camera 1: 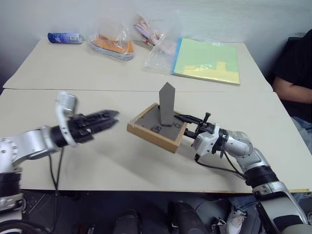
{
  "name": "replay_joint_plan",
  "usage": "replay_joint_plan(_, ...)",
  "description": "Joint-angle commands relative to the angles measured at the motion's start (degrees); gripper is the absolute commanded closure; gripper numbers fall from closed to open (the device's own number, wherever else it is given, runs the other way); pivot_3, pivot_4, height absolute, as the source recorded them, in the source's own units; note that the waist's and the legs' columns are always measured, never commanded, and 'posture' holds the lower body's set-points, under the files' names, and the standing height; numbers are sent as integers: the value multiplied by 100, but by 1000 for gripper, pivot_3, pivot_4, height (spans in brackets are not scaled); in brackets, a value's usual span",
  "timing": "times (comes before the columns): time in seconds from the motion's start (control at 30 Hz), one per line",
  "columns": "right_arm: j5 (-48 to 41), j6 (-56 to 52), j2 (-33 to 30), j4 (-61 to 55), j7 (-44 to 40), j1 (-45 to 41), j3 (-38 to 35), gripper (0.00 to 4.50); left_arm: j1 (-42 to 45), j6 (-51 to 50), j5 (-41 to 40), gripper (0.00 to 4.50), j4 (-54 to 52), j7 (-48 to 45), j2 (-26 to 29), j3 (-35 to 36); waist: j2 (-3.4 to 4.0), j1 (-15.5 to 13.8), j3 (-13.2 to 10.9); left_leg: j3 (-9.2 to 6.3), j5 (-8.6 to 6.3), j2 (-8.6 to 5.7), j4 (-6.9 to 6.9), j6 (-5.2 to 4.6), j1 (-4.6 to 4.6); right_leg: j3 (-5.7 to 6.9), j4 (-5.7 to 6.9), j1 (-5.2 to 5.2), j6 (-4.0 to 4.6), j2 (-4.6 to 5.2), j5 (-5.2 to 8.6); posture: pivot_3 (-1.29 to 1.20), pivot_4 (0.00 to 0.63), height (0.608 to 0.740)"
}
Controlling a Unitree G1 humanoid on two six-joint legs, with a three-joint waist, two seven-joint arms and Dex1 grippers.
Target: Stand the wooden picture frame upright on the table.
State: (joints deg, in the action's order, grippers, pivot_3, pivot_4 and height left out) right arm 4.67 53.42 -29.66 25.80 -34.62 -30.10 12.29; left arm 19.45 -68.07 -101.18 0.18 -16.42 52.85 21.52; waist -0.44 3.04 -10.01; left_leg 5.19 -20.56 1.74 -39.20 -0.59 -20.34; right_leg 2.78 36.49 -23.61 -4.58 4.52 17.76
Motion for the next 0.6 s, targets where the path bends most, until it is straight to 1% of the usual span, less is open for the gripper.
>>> replay_joint_plan(0.03,-2696,-2257,215,-1216,-1121,386,-4,3219,-467,954,1749,329,-884,-1618,261,254,1,-29,-1,-1,0,-1,1,0,-2,3,-3,1,0,0,0,0,150,740)
replay_joint_plan(0.07,-3362,-3084,234,-1595,-1329,513,-52,3219,-599,1376,2288,166,-1030,-1980,260,191,6,-51,-4,-6,0,-1,1,0,-2,5,-5,4,0,0,0,0,150,740)
replay_joint_plan(0.1,-3826,-3764,242,-1847,-1432,603,-128,3220,-654,1731,2716,0,-1101,-2113,181,116,11,-79,-7,-5,0,-3,2,-1,-3,3,-5,3,0,1,0,0,150,740)
replay_joint_plan(0.13,-4251,-4481,208,-2063,-1499,687,-190,3220,-707,2091,3113,0,-1180,-2318,91,40,11,-109,-7,-4,0,-5,1,-1,-3,2,-4,3,0,2,0,0,150,740)
replay_joint_plan(0.23,-4825,-5950,141,-2311,-1414,829,-354,3220,-847,3122,4278,0,-1404,-2879,-131,-317,11,-155,-6,-5,-1,-3,1,-1,-2,2,-8,1,2,4,1,0,150,740)
replay_joint_plan(0.27,-4939,-6273,147,-2359,-1388,849,-423,3220,-827,3247,4384,0,-1422,-2893,-270,-328,11,-153,-6,-5,-2,-3,3,0,-2,2,-9,-1,4,7,2,0,150,740)
replay_joint_plan(0.3,-5025,-6545,200,-2352,-1287,856,-532,3220,-801,3387,4479,0,-1450,-2923,-405,-333,11,-154,-6,-5,-2,-3,6,1,-3,2,-8,-3,5,8,2,0,150,740)
replay_joint_plan(0.37,-5025,-6928,256,-2245,-1267,873,-645,3220,-890,3731,4937,0,-1553,-3241,-434,-505,11,-146,-7,-5,-4,-2,10,0,-10,2,-7,-10,5,10,2,0,150,740)
replay_joint_plan(0.47,-4783,-7204,354,-1955,-1265,920,-717,3220,-957,4183,5422,0,-1460,-3531,-562,-618,11,-131,-6,-1,-4,-3,15,-1,-15,1,-7,-19,5,10,2,0,150,740)
replay_joint_plan(0.6,-4289,-7190,425,-1624,-1420,1030,-666,3220,-955,4559,5924,0,-1236,-3844,-587,-729,11,-124,-6,8,-4,-1,16,-1,-12,-4,-5,-22,5,6,2,0,150,740)
